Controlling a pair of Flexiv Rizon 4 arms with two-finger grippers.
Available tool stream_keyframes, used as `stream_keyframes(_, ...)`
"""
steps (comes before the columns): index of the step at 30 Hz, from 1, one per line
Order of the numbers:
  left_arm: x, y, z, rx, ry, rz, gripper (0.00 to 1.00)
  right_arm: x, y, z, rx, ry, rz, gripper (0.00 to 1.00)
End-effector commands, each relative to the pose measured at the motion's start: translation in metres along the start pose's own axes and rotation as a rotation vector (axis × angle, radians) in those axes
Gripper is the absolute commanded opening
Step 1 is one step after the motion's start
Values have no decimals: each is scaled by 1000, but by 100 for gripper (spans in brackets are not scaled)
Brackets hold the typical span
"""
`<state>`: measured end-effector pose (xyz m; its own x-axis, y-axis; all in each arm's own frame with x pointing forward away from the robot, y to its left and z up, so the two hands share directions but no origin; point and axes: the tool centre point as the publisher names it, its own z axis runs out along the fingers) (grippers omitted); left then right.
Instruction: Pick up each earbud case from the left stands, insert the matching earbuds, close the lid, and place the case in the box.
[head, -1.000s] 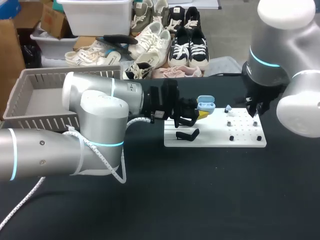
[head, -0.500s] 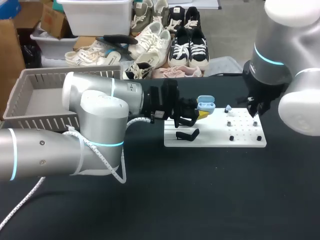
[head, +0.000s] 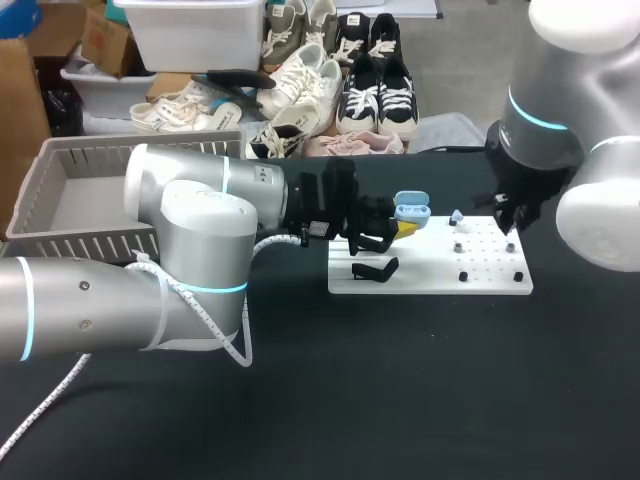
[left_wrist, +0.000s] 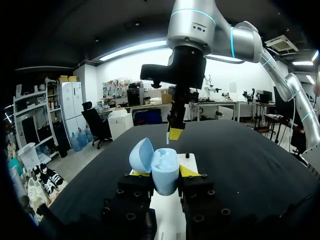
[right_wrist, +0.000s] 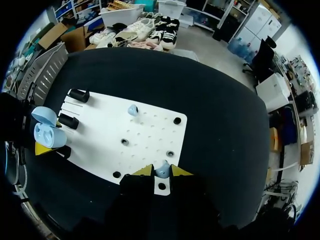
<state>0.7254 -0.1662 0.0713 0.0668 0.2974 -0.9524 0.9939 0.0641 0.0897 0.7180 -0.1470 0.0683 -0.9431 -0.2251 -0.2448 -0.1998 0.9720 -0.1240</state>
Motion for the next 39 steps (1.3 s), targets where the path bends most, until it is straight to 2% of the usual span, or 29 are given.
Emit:
stream_keyframes(1, 1, -1, 0, -5, -3, 1, 0, 1, 0, -1, 2, -3, 1, 0)
stream_keyframes(6, 1, -1, 0, -5, -3, 1, 0, 1, 0, -1, 2, -3, 1, 0)
stream_keyframes(9, 1, -1, 0, -5, -3, 1, 0, 4, -1, -10, -2, 0, 76, 0)
stream_keyframes(13, 1, -1, 0, -5, -3, 1, 0, 10, 0, -27, -4, 10, 225, 0)
stream_keyframes(15, 1, -1, 0, -5, -3, 1, 0, 13, 0, -33, -29, 47, 336, 0)
stream_keyframes(19, 1, -1, 0, -5, -3, 1, 0, 22, 4, -43, -27, 103, 531, 0)
stream_keyframes(23, 1, -1, 0, -5, -3, 1, 0, 29, 14, -54, -19, 100, 643, 0)
stream_keyframes(24, 1, -1, 0, -5, -3, 1, 0, 30, 17, -58, 10, 92, 673, 0)
stream_keyframes(29, 1, -1, 0, -5, -3, 1, 0, 26, 42, -76, 51, 39, 713, 0)
stream_keyframes(39, 1, -1, 0, -5, -3, 1, 0, -3, 76, -98, -2, 30, 765, 0)
